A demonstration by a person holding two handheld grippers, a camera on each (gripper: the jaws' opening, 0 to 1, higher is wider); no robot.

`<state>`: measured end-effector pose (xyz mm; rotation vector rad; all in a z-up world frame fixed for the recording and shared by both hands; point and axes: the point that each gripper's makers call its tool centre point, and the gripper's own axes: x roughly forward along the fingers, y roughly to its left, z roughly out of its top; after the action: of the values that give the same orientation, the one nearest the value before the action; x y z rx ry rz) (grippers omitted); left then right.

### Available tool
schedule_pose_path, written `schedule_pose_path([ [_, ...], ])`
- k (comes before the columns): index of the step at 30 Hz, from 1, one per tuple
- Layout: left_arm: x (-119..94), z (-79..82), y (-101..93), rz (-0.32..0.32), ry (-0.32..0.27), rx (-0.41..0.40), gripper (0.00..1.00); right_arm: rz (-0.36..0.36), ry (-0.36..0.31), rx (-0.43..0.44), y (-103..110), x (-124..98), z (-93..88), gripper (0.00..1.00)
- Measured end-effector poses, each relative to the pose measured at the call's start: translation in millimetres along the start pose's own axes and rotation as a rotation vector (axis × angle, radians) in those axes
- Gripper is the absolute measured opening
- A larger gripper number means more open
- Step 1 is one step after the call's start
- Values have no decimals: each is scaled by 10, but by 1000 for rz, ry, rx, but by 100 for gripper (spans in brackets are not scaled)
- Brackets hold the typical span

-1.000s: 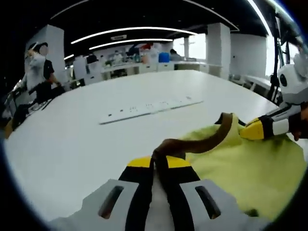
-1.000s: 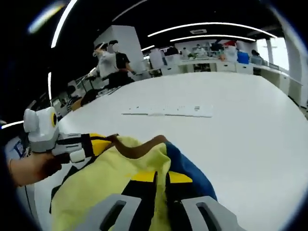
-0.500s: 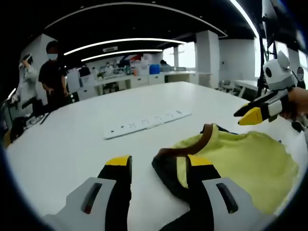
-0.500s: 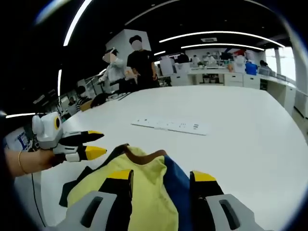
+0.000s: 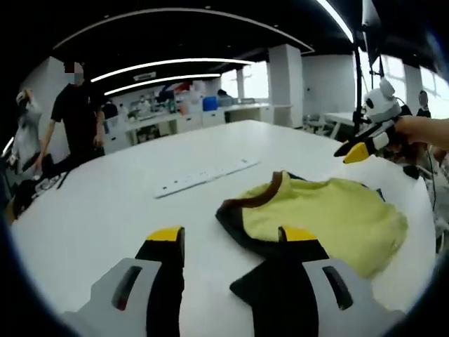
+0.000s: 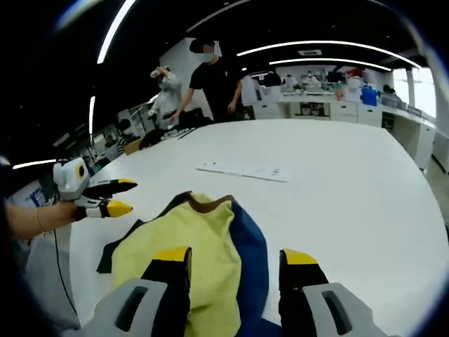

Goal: Fold the garment on the visible template until the final outline fits inside the template.

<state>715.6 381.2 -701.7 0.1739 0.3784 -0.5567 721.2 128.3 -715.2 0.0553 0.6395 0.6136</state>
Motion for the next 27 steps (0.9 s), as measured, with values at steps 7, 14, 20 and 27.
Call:
schedule_pose_path([
  [7,-283,-107,-180,-42,10,18,51,11,28,13,71,-238,-290,45],
  [14,-445,-246,-437,-88,33,-8,51,-6,35,27,75,-394,-519,40],
  [20,-478,-393,-657,-114,56,-36,50,-7,66,25,142,-501,-726,34],
  [27,-431,-562,-839,-107,114,12,43,-4,79,40,226,-532,-873,24],
])
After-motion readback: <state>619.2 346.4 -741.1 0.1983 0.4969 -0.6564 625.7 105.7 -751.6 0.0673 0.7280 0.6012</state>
